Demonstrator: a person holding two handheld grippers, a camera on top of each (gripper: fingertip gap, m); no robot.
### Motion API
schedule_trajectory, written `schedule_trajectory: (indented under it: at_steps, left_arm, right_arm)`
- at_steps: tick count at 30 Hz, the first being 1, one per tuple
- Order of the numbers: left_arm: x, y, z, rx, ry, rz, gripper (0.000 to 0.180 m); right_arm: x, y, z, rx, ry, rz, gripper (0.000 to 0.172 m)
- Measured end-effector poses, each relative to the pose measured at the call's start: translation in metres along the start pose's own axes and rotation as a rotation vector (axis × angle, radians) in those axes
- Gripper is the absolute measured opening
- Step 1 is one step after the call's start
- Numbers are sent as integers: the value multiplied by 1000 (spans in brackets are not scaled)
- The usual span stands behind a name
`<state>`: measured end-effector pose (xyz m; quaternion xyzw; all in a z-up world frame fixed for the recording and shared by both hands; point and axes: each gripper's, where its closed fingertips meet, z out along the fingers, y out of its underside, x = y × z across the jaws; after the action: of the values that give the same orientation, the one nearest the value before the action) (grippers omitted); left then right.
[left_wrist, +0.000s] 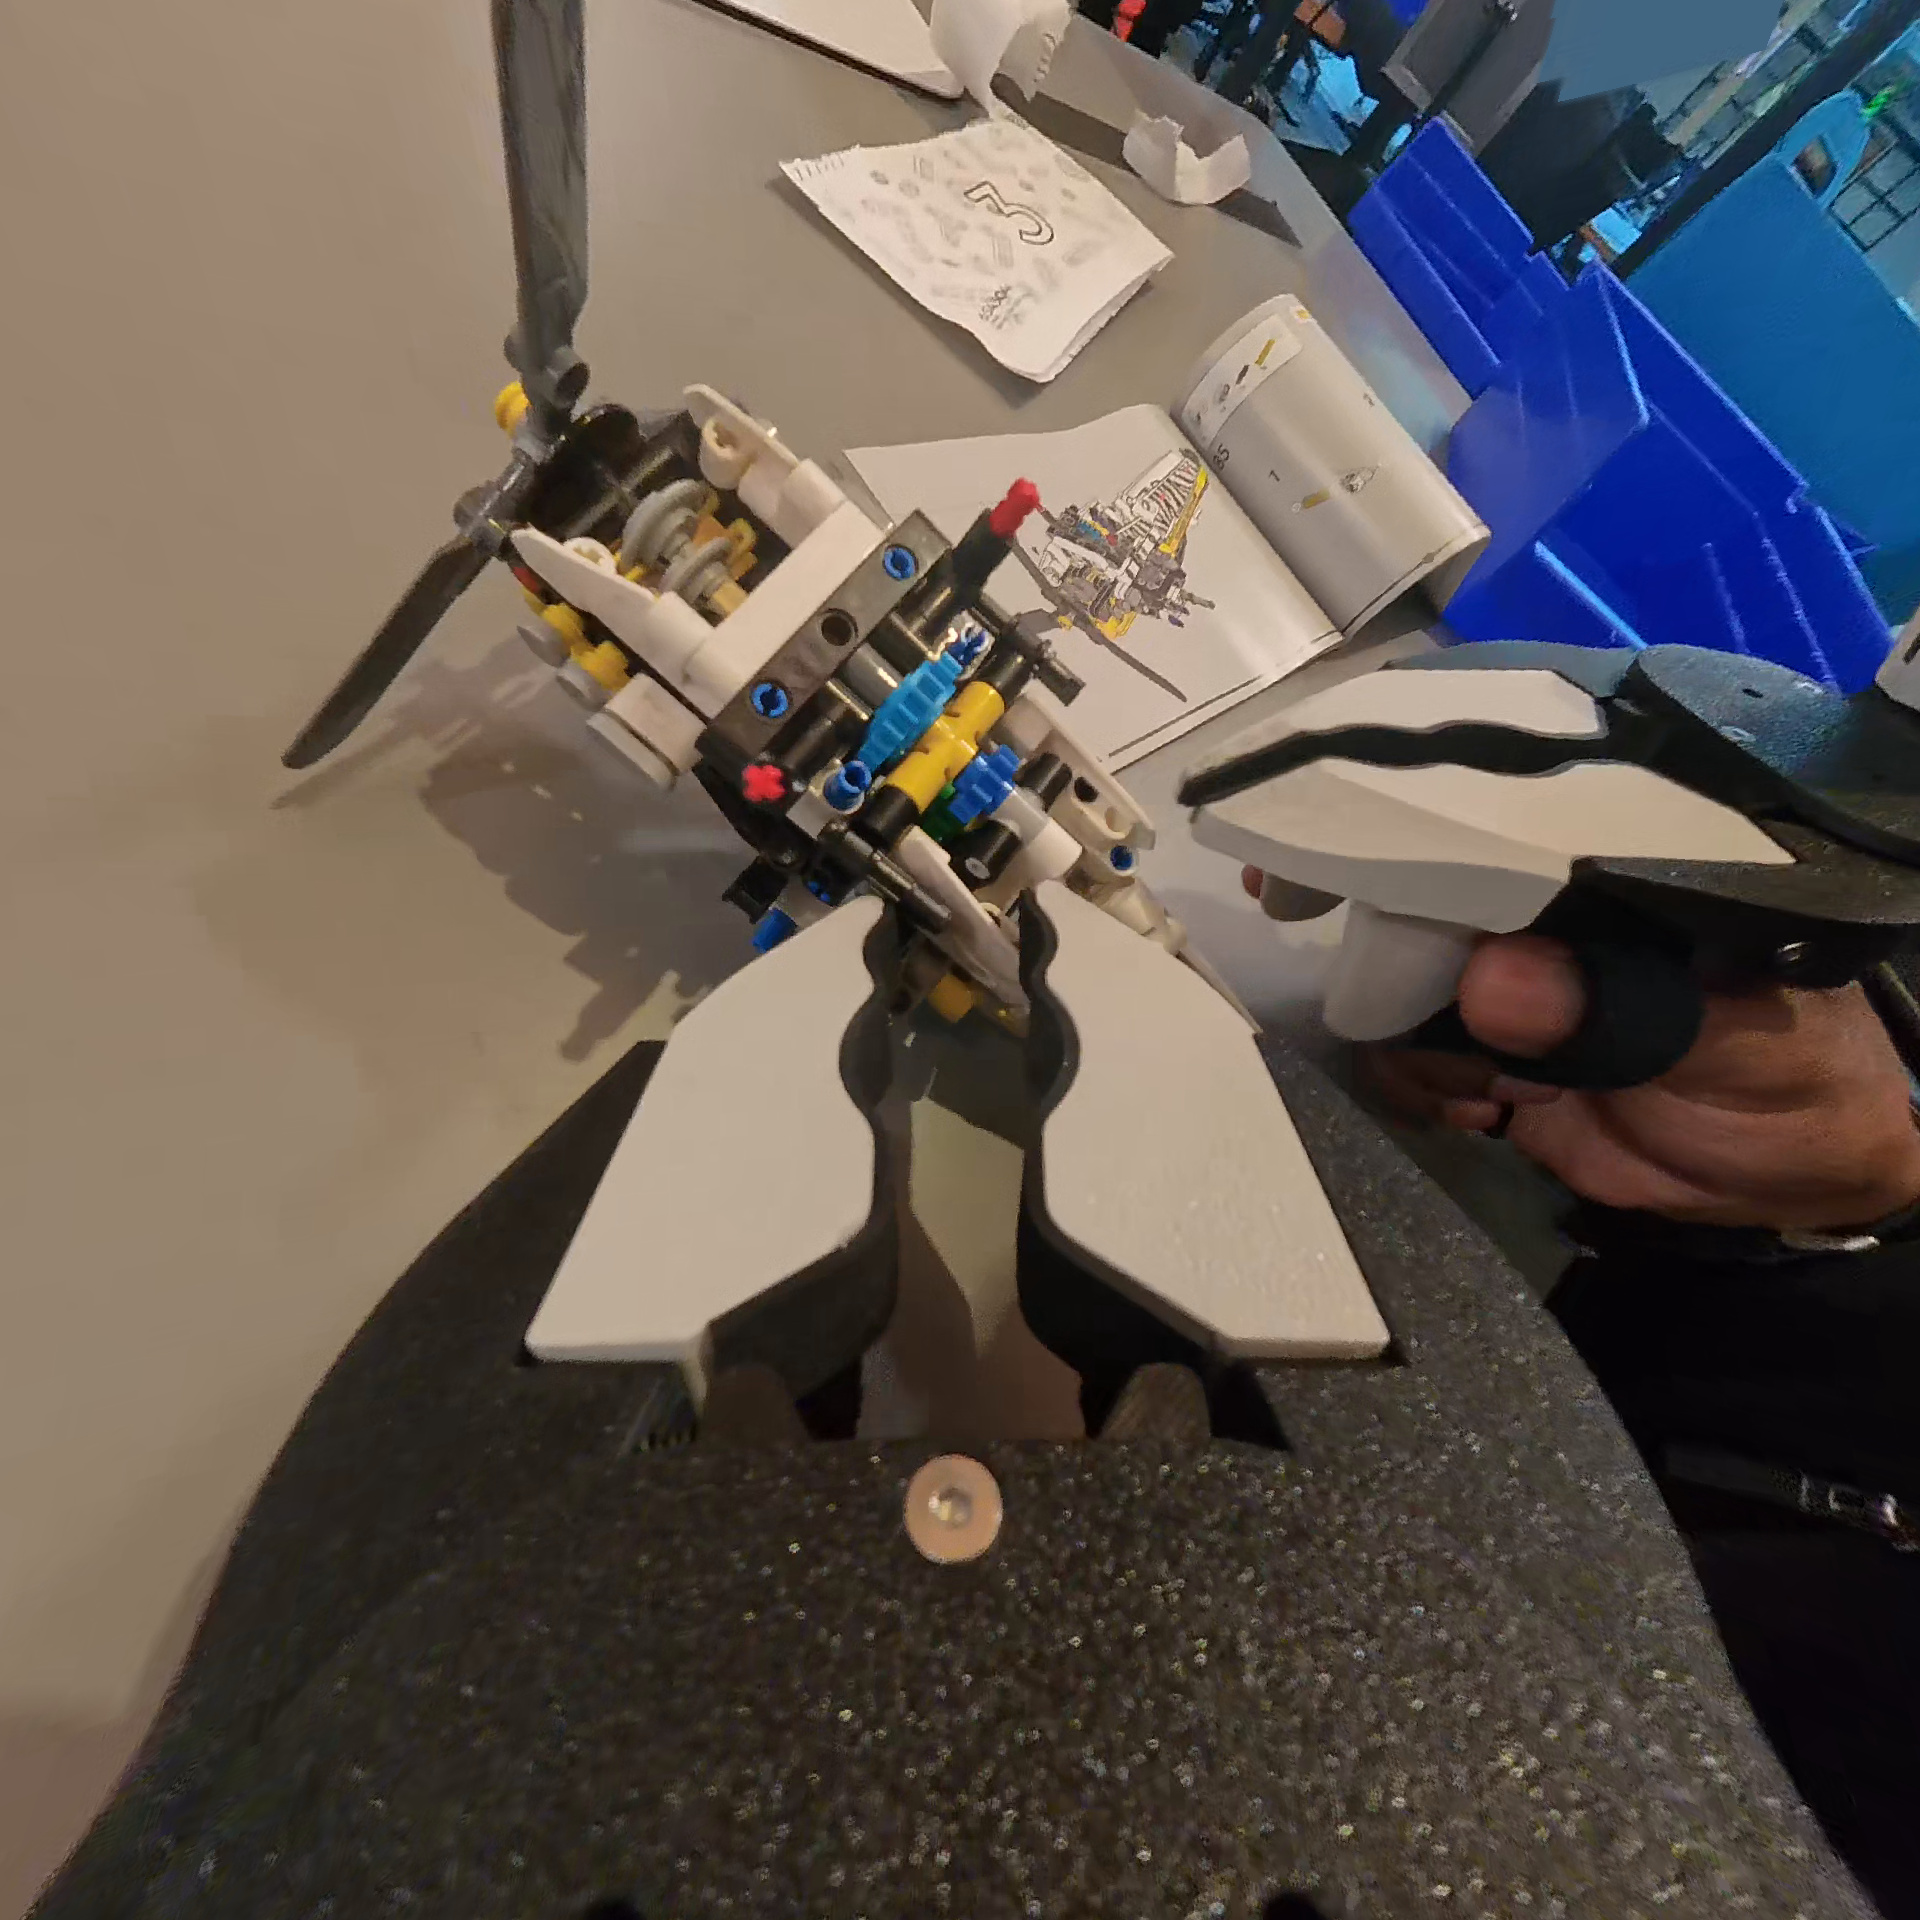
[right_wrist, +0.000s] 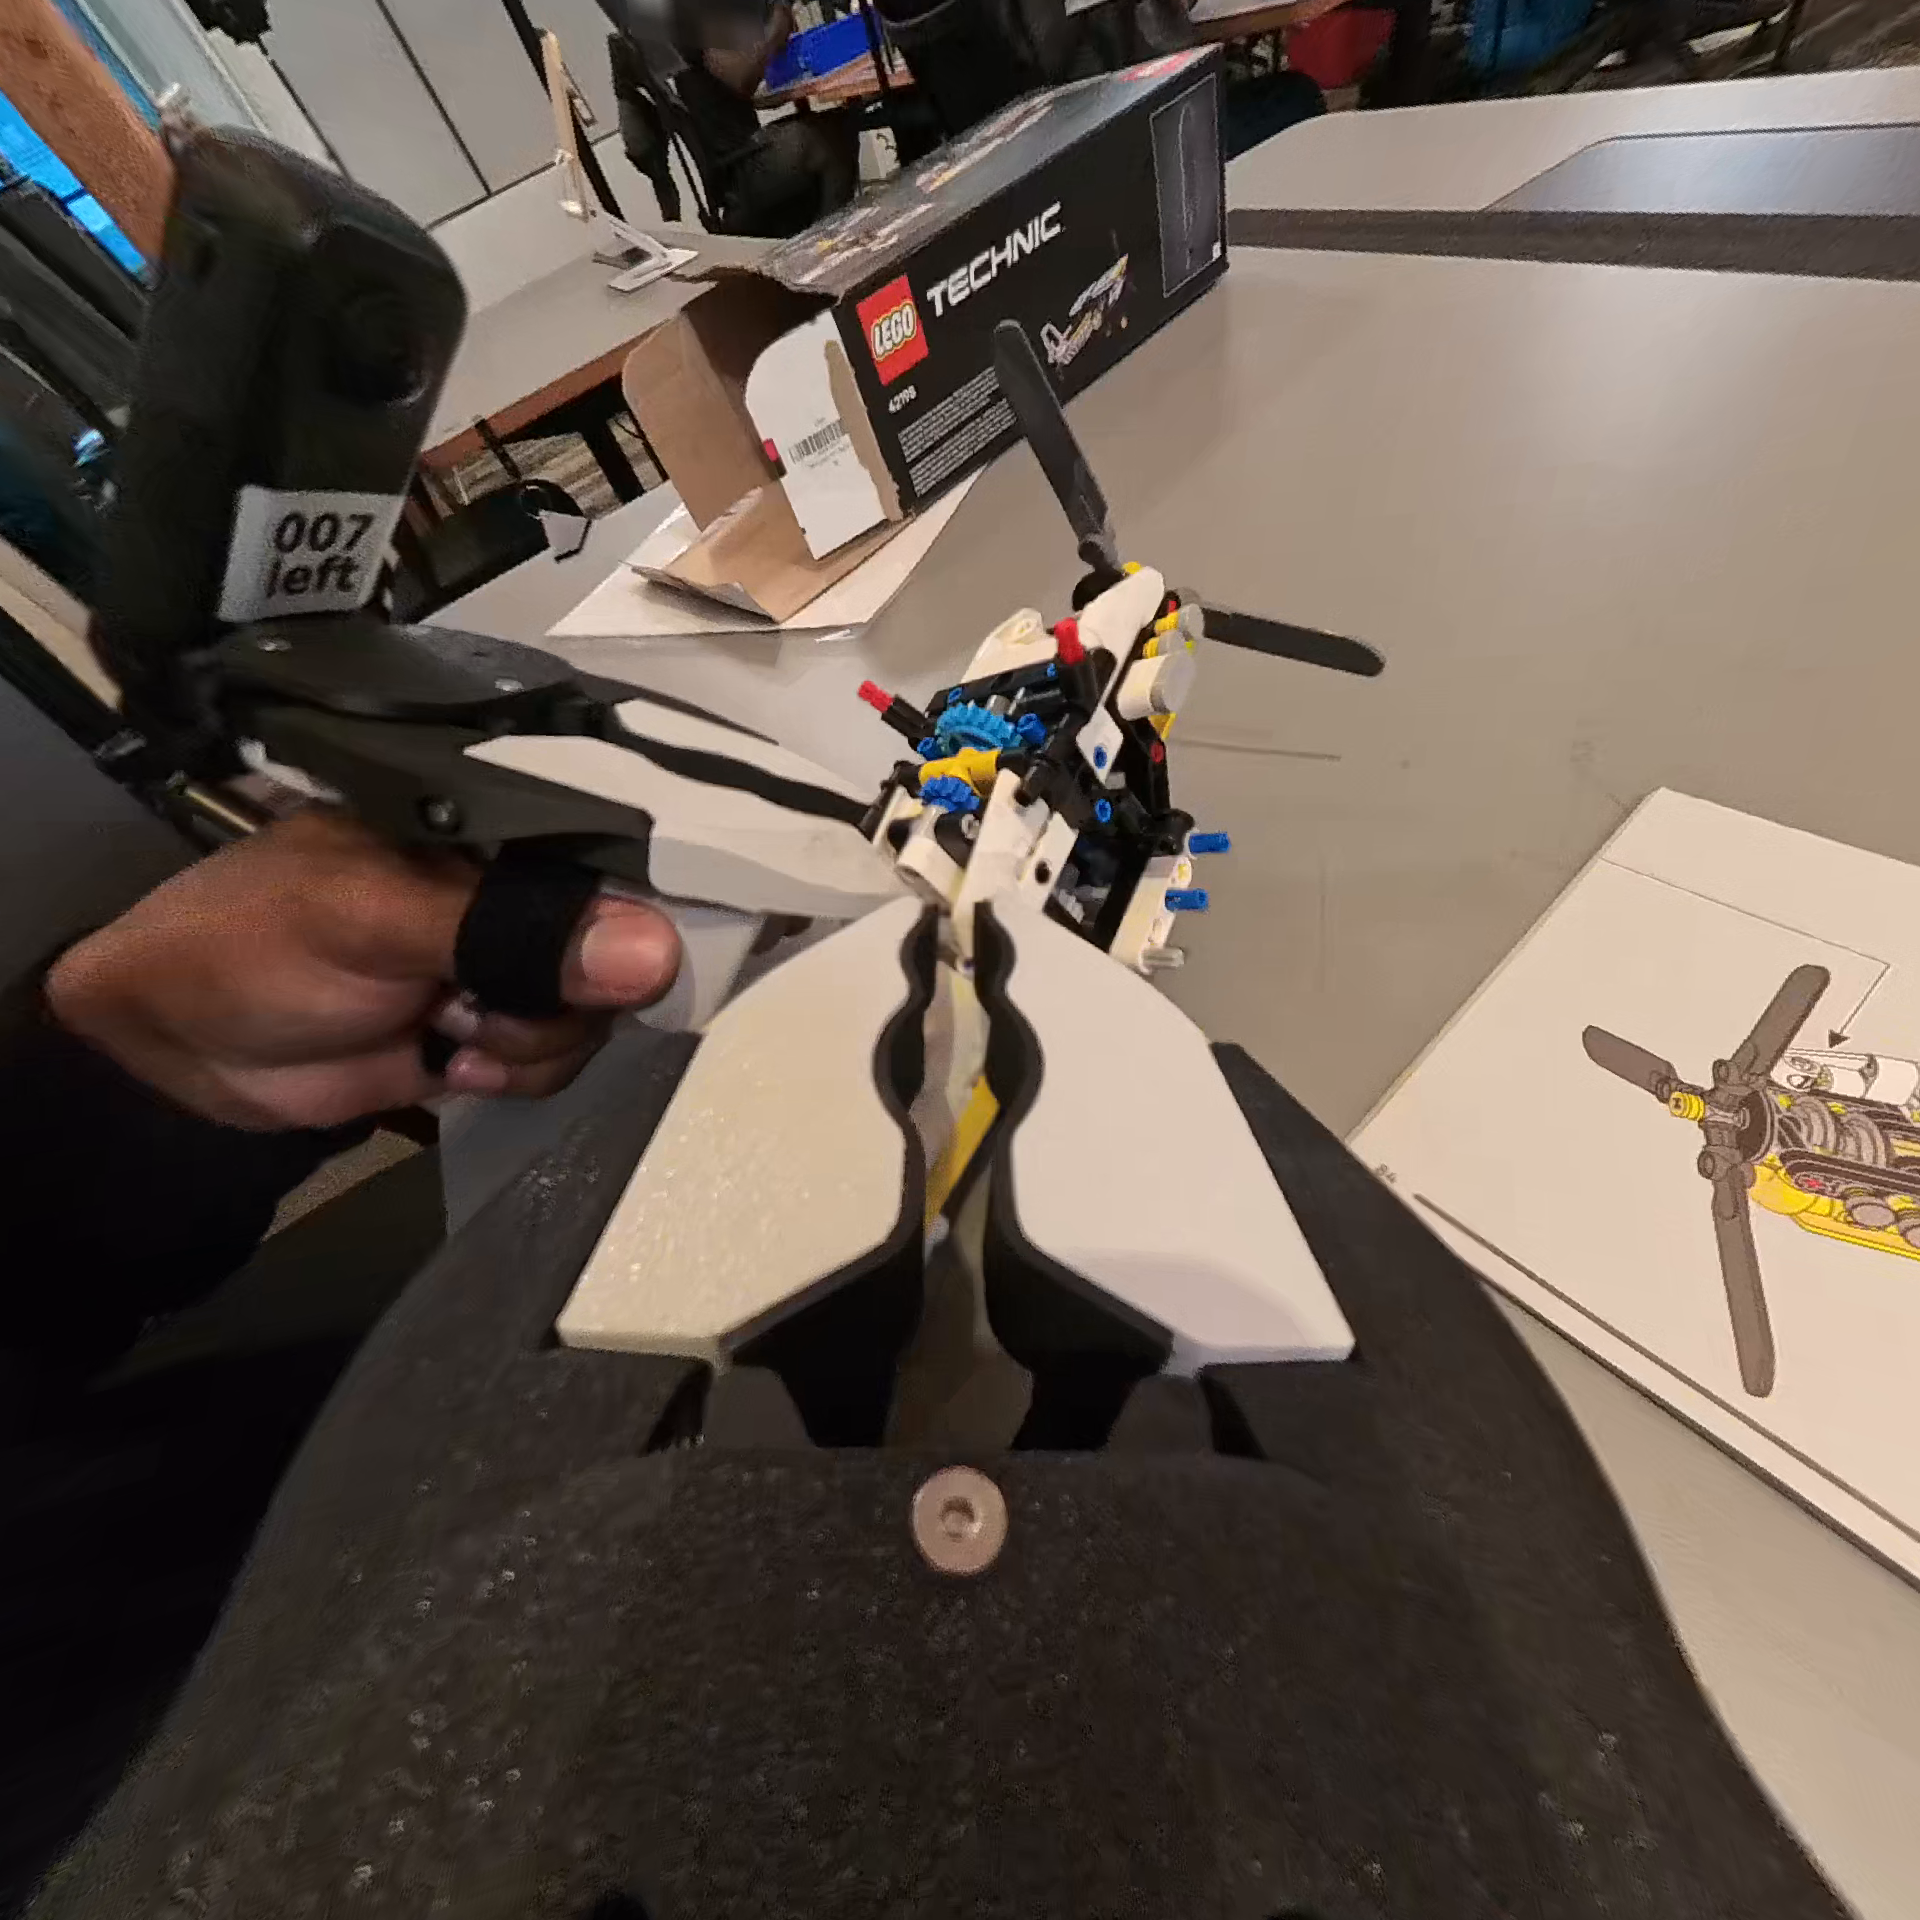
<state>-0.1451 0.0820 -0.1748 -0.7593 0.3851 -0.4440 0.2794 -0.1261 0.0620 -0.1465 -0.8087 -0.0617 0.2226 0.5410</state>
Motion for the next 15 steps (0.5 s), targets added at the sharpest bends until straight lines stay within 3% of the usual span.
schedule_trajectory:
  at_steps: [3, 8, 15]
  left_arm:
    - [-5, -2, -4, -13, 81, -41, 21]
    - [-1, -14, -15, 15, 263, -72, 13]
    - [-6, -7, -7, -96, 296, -117, 12]
  right_arm:
    - [1, 5, -1, -42, -30, -18, 19]
    - [-8, 1, -4, -20, -102, -37, 24]
    - [-6, 8, -6, -55, -93, -76, 24]
